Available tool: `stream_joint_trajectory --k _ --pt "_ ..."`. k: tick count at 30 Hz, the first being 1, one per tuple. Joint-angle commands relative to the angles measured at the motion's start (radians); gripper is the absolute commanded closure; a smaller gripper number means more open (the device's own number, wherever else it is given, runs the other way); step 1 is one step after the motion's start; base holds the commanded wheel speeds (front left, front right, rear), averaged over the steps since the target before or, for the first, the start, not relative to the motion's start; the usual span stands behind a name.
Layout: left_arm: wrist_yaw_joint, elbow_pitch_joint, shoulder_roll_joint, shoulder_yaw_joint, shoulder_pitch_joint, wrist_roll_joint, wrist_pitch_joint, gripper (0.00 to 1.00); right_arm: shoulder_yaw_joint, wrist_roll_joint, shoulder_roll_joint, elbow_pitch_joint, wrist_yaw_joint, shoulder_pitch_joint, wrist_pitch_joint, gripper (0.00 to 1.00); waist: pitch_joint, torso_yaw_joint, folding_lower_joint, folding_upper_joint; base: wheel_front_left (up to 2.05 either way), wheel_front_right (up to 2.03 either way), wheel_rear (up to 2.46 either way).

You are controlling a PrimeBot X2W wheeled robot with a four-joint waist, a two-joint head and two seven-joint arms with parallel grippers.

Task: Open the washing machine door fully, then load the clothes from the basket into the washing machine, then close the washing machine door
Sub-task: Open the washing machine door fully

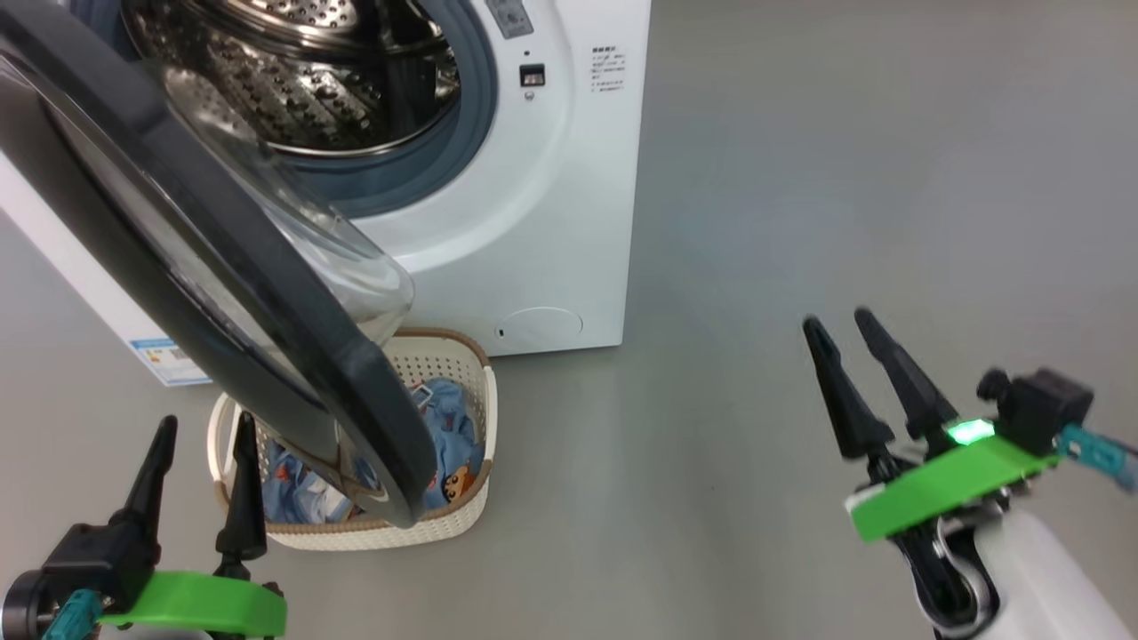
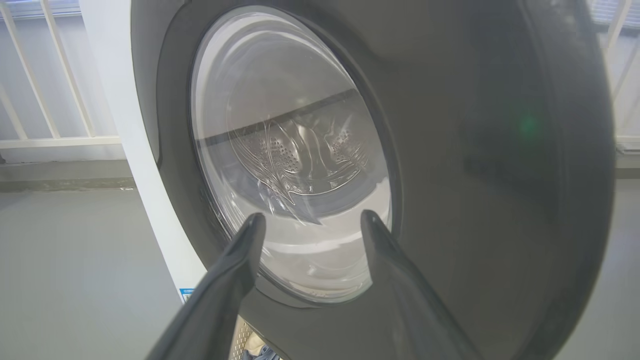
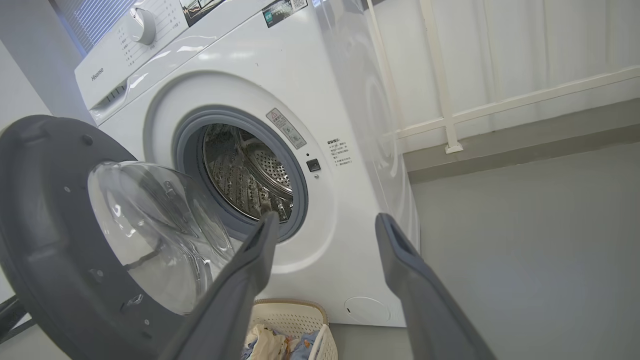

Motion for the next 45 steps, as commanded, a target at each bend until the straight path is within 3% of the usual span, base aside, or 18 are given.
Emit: stream_joint_trajectory --k 1,12,21,31,45 --pt "0.001 -0.031 0.022 0.038 -0.002 0.011 -0.006 0.0 -0.007 -0.038 0.005 -0.034 0.002 0.031 -0.018 0.0 -0.009 -0.007 0.0 0.0 0.0 0.0 0.0" --pt "0.019 -0.064 0.013 0.048 0.06 0.013 -0.006 0.0 -0.1 -0.317 0.033 -0.083 0.002 0.178 -0.036 0.0 -0.016 -0.016 0.0 0.0 0.0 0.0 0.0" --pt "0.035 -0.08 0.008 0.017 0.084 0.036 -0.006 0.0 -0.168 -0.477 0.081 -0.12 0.002 0.268 -0.037 0.0 -0.024 -0.004 0.0 0.0 0.0 0.0 0.0" --pt "0.051 -0.072 0.004 -0.005 0.105 0.02 -0.006 0.0 -0.217 -0.524 0.133 -0.134 0.002 0.302 -0.037 0.0 -0.031 -0.001 0.0 0.0 0.0 0.0 0.0" --pt "0.06 -0.062 0.003 -0.008 0.122 0.004 -0.006 0.0 -0.216 -0.531 0.139 -0.114 0.002 0.31 -0.037 0.0 -0.046 0.007 0.0 0.0 0.0 0.0 0.0"
